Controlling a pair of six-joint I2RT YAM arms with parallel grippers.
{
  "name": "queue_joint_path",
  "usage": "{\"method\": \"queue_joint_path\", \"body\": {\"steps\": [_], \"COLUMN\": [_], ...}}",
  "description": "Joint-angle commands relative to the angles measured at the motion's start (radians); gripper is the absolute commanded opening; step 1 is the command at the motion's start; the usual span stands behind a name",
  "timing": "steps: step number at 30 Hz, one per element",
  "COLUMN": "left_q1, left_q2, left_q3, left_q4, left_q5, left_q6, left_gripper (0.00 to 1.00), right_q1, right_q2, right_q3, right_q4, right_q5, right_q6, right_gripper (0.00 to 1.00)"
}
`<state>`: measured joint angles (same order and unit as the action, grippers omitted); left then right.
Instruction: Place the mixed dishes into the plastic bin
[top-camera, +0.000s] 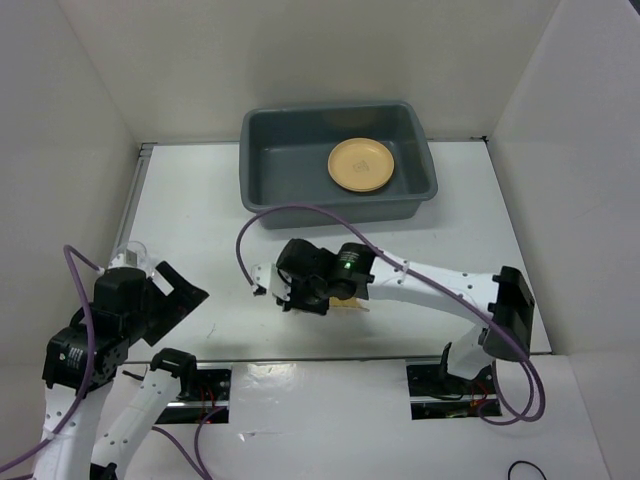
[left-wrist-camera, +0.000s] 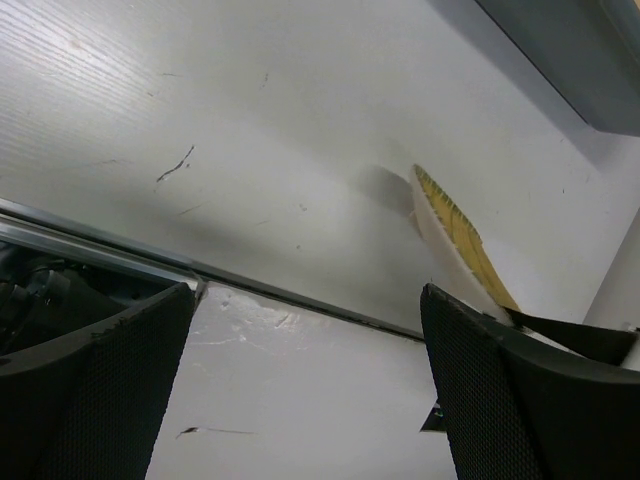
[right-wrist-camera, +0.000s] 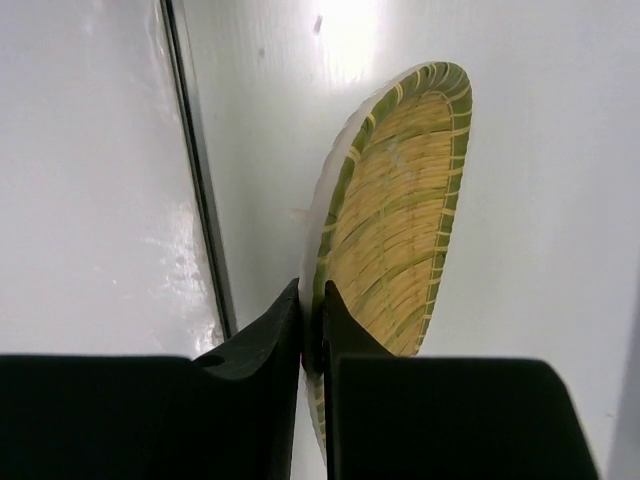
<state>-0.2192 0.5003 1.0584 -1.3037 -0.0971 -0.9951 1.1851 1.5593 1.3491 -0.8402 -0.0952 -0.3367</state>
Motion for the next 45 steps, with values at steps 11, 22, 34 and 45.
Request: {"method": "queue_joint_path", "body": {"steps": [11, 22, 34, 45], "left_q1": [0.006, 0.006, 0.006, 0.006], "left_q2": [0.026, 0.083, 0.027, -0.009], "left_q3": [-0.011, -0.02, -0.009, -0.02], "left_q4": [0.086, 0.19, 0.153, 0.09], "left_q5": [-0.003, -0.012, -0.035, -0.035], "left_q6": [0.016, 0.056, 0.033, -0.005], "left_gripper": [1.0, 1.0, 1.0, 1.0], "right_q1": [0.007, -0.275, -0.55, -0.653], "right_q2": [-0.293, -0.142, 0.347, 0.458], "right_q3": [0.373, 0.176, 0.332, 0.197], "right_q4": [0.056, 0.492, 0.653, 0.865], "right_q5": [0.233, 0.47, 0.46, 0.456], "right_q6": [-0.102, -0.435, -0.62, -0.789], "right_gripper": [0.0, 0.0, 0.0, 0.0]}}
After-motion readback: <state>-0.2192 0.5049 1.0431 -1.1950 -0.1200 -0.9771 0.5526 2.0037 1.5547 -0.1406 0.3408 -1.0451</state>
